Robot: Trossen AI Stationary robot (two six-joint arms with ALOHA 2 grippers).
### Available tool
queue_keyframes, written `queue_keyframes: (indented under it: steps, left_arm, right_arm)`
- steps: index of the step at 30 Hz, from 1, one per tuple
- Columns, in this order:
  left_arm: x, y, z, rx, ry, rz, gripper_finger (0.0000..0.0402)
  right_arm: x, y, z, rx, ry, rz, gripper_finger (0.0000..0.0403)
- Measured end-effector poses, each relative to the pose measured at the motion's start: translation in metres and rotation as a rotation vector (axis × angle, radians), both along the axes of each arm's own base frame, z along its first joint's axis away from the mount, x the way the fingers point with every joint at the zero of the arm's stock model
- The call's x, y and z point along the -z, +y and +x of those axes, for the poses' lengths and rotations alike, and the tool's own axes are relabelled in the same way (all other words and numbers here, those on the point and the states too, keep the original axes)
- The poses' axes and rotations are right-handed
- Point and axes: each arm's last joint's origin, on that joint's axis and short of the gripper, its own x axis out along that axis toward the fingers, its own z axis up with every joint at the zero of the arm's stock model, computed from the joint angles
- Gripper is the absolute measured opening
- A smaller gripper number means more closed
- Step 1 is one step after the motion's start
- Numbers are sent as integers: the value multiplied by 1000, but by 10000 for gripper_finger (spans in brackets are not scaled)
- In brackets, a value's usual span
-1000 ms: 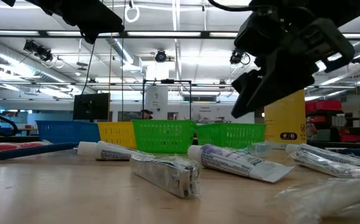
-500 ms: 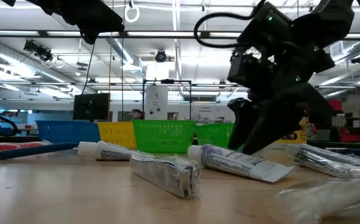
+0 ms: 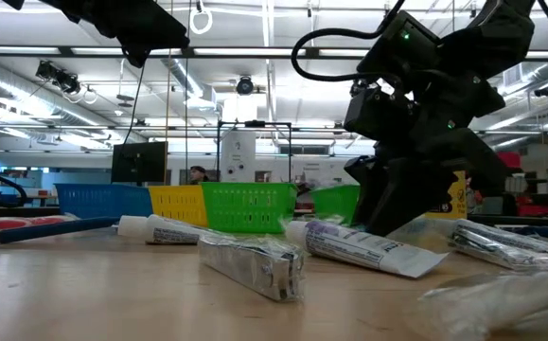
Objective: Pick & Place Travel size toiletries
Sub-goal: Put the blue toothbrush into the right green bin
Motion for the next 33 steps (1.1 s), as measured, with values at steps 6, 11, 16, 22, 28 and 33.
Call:
queue_keyframes:
  steps: [6,11,16,22,28,33]
  left_arm:
    - [0,0,0,0,0,0,105]
    - [0,0,0,0,0,0,105]
    - [0,0,0,0,0,0,105]
    - [0,0,0,0,0,0,105]
    - [0,0,0,1,2,0,105]
    - [0,0,0,1,2,0,105]
  right_arm:
    - [0,0,0,0,-3,0,91]
    - [-2,0,1,-2,-20,5,72]
    - [-18,1,-1,-1,-71,30,71]
    - [-56,1,-7,18,-194,71,71]
    - [-70,0,-14,18,-215,75,71]
    - [-60,0,-13,20,-166,66,82]
